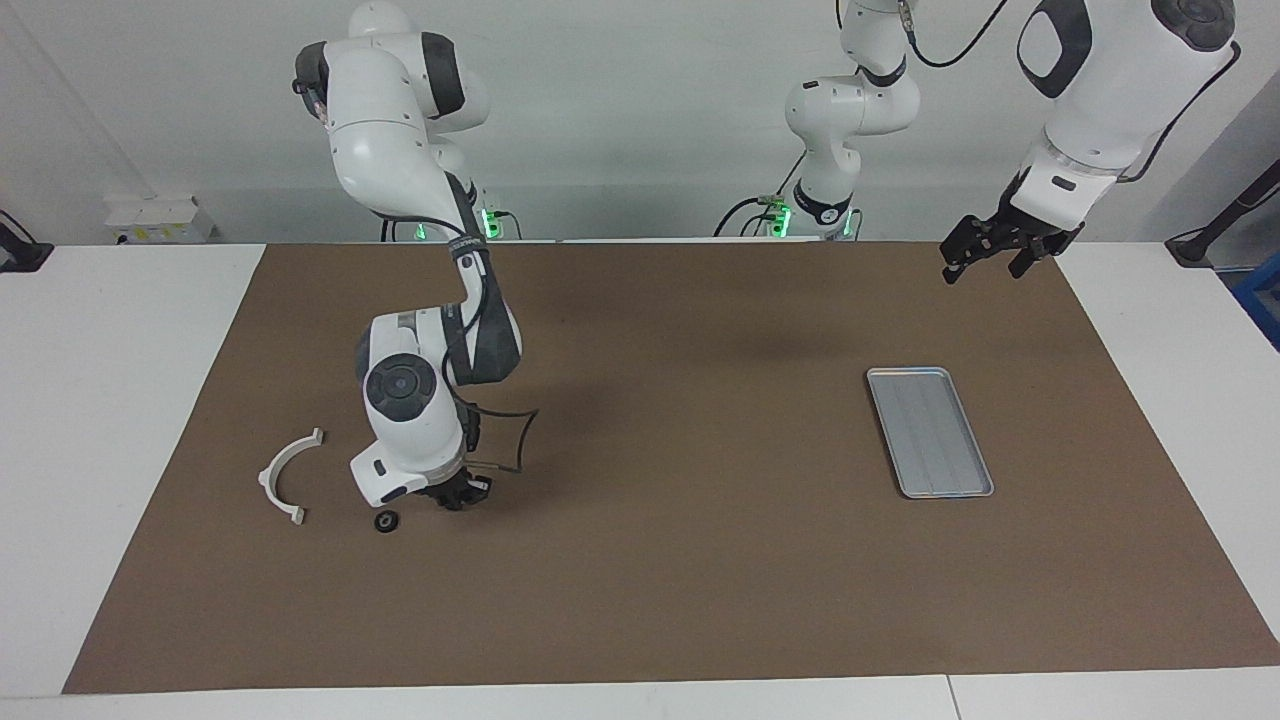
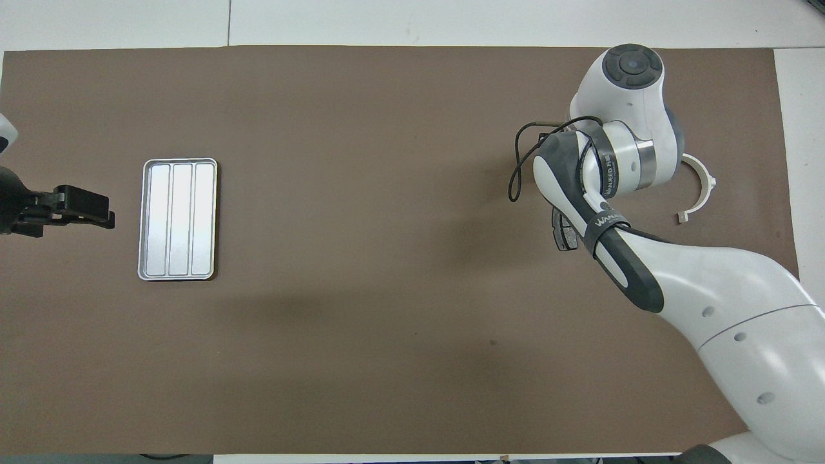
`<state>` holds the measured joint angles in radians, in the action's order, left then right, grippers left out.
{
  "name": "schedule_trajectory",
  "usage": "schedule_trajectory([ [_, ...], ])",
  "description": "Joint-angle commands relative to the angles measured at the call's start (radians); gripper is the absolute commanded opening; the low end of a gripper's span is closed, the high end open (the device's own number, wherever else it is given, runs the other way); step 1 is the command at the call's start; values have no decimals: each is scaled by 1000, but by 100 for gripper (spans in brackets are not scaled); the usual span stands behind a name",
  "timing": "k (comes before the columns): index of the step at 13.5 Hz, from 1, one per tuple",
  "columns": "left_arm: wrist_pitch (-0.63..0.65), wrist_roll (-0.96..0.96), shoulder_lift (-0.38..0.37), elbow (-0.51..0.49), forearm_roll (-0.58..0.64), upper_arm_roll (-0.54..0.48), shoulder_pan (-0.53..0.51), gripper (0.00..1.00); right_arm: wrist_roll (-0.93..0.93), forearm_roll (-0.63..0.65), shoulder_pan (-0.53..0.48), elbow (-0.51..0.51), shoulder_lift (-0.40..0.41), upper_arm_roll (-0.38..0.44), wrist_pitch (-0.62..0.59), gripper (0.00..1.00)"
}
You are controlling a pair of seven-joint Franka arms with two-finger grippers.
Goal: Pick bearing gear from pile to tray
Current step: 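Close the right gripper on the small black bearing and lift, then carry the bearing toward the table centre and release it there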
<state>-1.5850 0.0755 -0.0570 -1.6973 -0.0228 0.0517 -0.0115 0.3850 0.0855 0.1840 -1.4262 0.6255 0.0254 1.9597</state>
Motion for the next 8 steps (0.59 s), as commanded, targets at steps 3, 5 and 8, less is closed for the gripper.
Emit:
schedule_trajectory([
  [3,-9,-2,-15,-15,-2,-7,8,100,-25,-7,32,154,-171,-62,-397,0],
  [5,-9,-2,-15,-15,-2,-7,8,100,114,-56,54,261,-171,-102,-510,0],
  [8,-9,-2,-15,-15,-2,-7,8,100,410,-79,182,305,-173,-124,-523,0],
])
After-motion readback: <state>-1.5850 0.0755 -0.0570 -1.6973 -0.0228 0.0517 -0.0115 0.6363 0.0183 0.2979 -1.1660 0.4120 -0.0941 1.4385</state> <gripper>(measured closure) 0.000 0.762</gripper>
